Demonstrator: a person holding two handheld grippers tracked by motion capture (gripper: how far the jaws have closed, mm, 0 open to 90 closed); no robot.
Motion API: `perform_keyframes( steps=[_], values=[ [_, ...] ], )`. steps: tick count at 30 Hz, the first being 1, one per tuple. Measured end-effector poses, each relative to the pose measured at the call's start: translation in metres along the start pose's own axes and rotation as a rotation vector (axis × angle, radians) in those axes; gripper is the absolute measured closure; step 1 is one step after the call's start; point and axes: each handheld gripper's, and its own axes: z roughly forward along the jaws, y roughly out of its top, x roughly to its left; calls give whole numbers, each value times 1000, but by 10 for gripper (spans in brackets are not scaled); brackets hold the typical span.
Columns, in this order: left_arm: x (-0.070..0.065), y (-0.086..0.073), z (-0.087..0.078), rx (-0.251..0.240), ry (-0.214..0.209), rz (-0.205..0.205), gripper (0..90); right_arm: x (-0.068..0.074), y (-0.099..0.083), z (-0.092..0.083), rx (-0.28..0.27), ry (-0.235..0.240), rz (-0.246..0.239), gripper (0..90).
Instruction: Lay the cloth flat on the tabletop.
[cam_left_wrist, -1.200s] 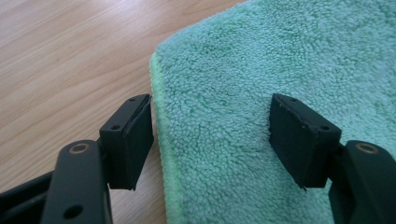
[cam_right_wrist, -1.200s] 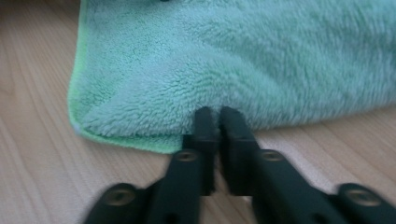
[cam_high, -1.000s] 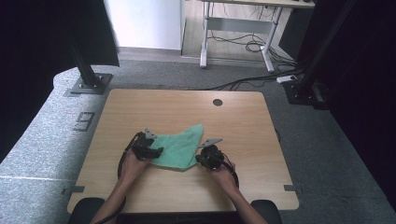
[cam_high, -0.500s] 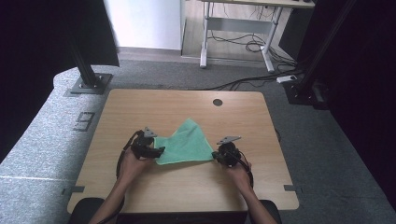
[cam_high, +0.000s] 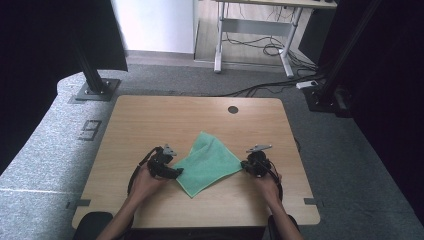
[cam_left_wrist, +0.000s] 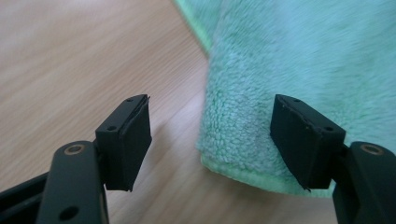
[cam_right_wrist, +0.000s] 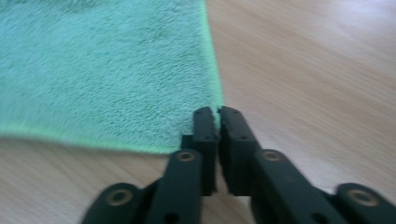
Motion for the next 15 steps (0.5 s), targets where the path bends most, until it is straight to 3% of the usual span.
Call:
perform_keyframes(
  steps=[1, 3, 5, 6, 8, 10, 11, 12, 15],
  values=[
    [0, 0, 0, 0, 0, 0, 292, 0, 0, 0, 0, 0, 0, 795],
    [4, 7, -9, -46, -9, -9, 291, -2, 1, -7, -24, -13, 3, 674],
    [11, 16, -16, -71, 19, -12, 290, 0, 2, -9, -35, -12, 4, 629],
    [19, 24, -17, -82, 52, -4, 262, 4, 4, -13, -47, 3, 0, 551],
    [23, 28, -15, -86, 63, 0, 245, 10, 5, -15, -56, 22, -9, 500],
    [33, 37, 0, -100, 56, -18, 220, 17, 6, -13, -59, 40, -19, 462],
    [33, 37, 0, -100, 56, -18, 218, 21, 6, -12, -59, 46, -21, 448],
    [36, 43, 16, -99, 38, -20, 211, 25, 6, -10, -59, 51, -29, 435],
    [37, 47, 28, -82, 33, -13, 200, 30, 5, -6, -58, 57, -36, 412]
  ],
)
